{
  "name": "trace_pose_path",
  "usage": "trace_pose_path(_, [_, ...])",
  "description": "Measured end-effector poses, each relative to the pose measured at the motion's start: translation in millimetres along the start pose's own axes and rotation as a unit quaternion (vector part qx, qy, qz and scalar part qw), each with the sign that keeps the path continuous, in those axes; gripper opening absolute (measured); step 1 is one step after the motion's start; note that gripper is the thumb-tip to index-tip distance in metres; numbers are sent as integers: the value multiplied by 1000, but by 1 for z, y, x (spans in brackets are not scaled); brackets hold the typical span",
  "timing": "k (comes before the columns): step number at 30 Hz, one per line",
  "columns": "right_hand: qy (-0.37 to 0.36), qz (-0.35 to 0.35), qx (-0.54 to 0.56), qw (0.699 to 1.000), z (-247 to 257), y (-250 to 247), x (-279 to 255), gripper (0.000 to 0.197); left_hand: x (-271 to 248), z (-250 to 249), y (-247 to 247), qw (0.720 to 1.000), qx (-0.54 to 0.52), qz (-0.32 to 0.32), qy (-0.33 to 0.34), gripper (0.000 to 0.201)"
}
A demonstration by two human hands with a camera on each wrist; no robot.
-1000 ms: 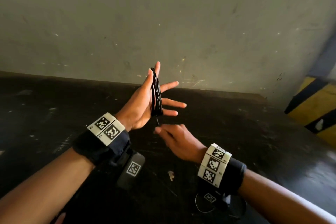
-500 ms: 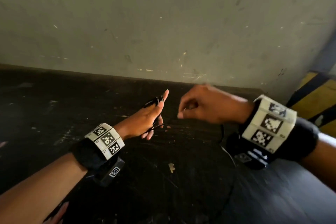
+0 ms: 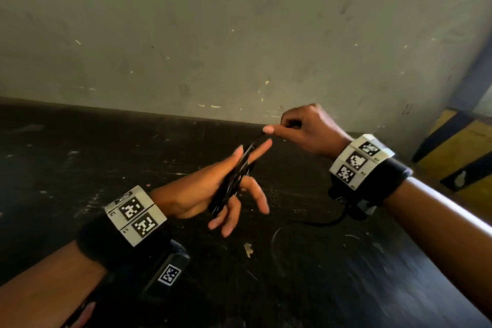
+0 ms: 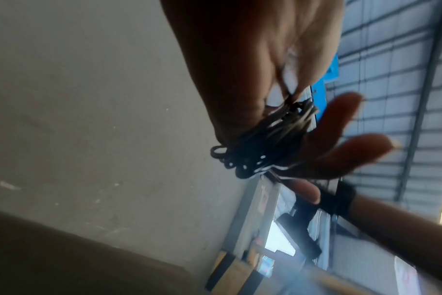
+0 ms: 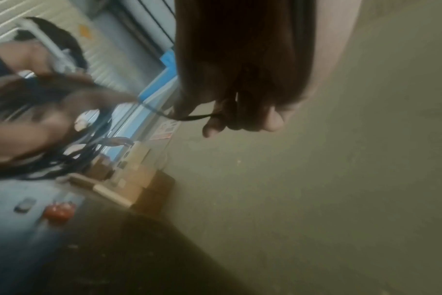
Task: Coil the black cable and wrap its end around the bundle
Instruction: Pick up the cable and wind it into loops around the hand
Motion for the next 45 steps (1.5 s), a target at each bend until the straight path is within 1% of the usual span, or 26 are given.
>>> trace_pose_path(1, [-2, -9, 36, 999, -2, 13, 0, 52, 1, -7, 1, 999, -22, -2, 25, 48])
trace_pose_path(3, [-12, -8, 103, 995, 1, 39, -3, 38, 5, -20, -2, 995, -62, -17, 82, 48])
trace_pose_path(5, [-12, 21, 144, 989, 9, 66, -6, 22, 11, -31, -10, 986, -87, -47, 136, 49])
trace_pose_path(6, [-4, 49, 167, 985, 16, 76, -8, 20, 13, -35, -15, 980, -100, -67, 157, 49])
trace_pose_path(7, [-9, 65, 187, 980, 25, 85, -10, 24, 16, -39, -21, 973, -115, -88, 177, 50])
trace_pose_path(9, [-32, 86, 205, 974, 40, 102, -13, 23, 17, -47, -34, 955, -142, -135, 221, 51])
trace_pose_path(12, [-12, 159, 214, 964, 52, 118, -18, 22, 14, -56, -53, 936, -127, -213, 251, 48])
trace_pose_path(15, [-1, 202, 205, 958, 58, 114, -25, 24, 12, -55, -62, 938, -38, -263, 221, 47])
trace_pose_path(18, [-9, 204, 188, 961, 61, 94, -31, 21, 15, -46, -63, 943, 84, -285, 150, 47])
trace_pose_path(20, [-3, 193, 214, 958, 60, 75, -36, 16, 18, -38, -61, 934, 184, -291, 90, 50])
trace_pose_path(22, [15, 206, 245, 947, 56, 56, -40, 16, 18, -29, -58, 920, 258, -291, 43, 52])
trace_pose_path(23, [26, 218, 251, 943, 53, 47, -42, 17, 16, -25, -57, 918, 273, -288, 26, 51])
trace_pose_path(25, [55, 239, 278, 929, 45, 26, -46, 17, 14, -14, -53, 922, 275, -272, -8, 46])
trace_pose_path(27, [88, 244, 307, 916, 35, 5, -48, 17, 12, -5, -49, 926, 279, -252, -40, 40])
trace_pose_path(28, [97, 239, 300, 918, 31, -6, -48, 17, 12, -1, -46, 927, 280, -245, -52, 39])
trace_pose_path(30, [68, 202, 206, 955, 22, -27, -44, 16, 17, 9, -39, 933, 272, -222, -77, 48])
trace_pose_path(31, [34, 173, 143, 974, 20, -36, -41, 16, 20, 13, -35, 937, 264, -210, -89, 61])
trace_pose_path(32, [6, 143, 87, 986, 20, -42, -38, 17, 22, 15, -30, 941, 254, -199, -103, 75])
trace_pose_path(33, [-13, 116, 50, 992, 19, -46, -36, 18, 25, 16, -24, 946, 242, -186, -108, 79])
trace_pose_path(34, [-27, 93, 31, 995, 17, -50, -35, 19, 29, 15, -16, 952, 231, -172, -103, 74])
trace_pose_path(36, [-47, 57, 21, 997, 8, -52, -34, 21, 36, 10, -1, 967, 193, -150, -71, 55])
trace_pose_path(37, [-55, 43, 25, 997, 2, -52, -33, 22, 38, 6, 4, 973, 173, -144, -55, 50])
trace_pose_path(38, [-60, 33, 31, 997, -4, -50, -32, 24, 39, 3, 9, 977, 156, -137, -45, 51])
trace_pose_path(41, [-68, 5, 57, 996, -21, -39, -33, 26, 46, -5, 18, 985, 110, -126, -41, 66])
trace_pose_path(43, [-90, -19, 89, 992, -26, -30, -36, 20, 52, -15, 26, 990, 78, -120, -4, 58])
trace_pose_path(45, [-119, -48, 126, 984, -24, -17, -42, 24, 60, -26, 36, 992, 46, -112, 46, 49])
Point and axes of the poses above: each hand's wrist, its own x-axis towards the middle knuckle, its own y-axis out of the palm, z = x × y, the point moved 5 cm from there along x, towards the middle knuckle, and after that the axes turned 14 degrees about z, right-handed, at the moved point
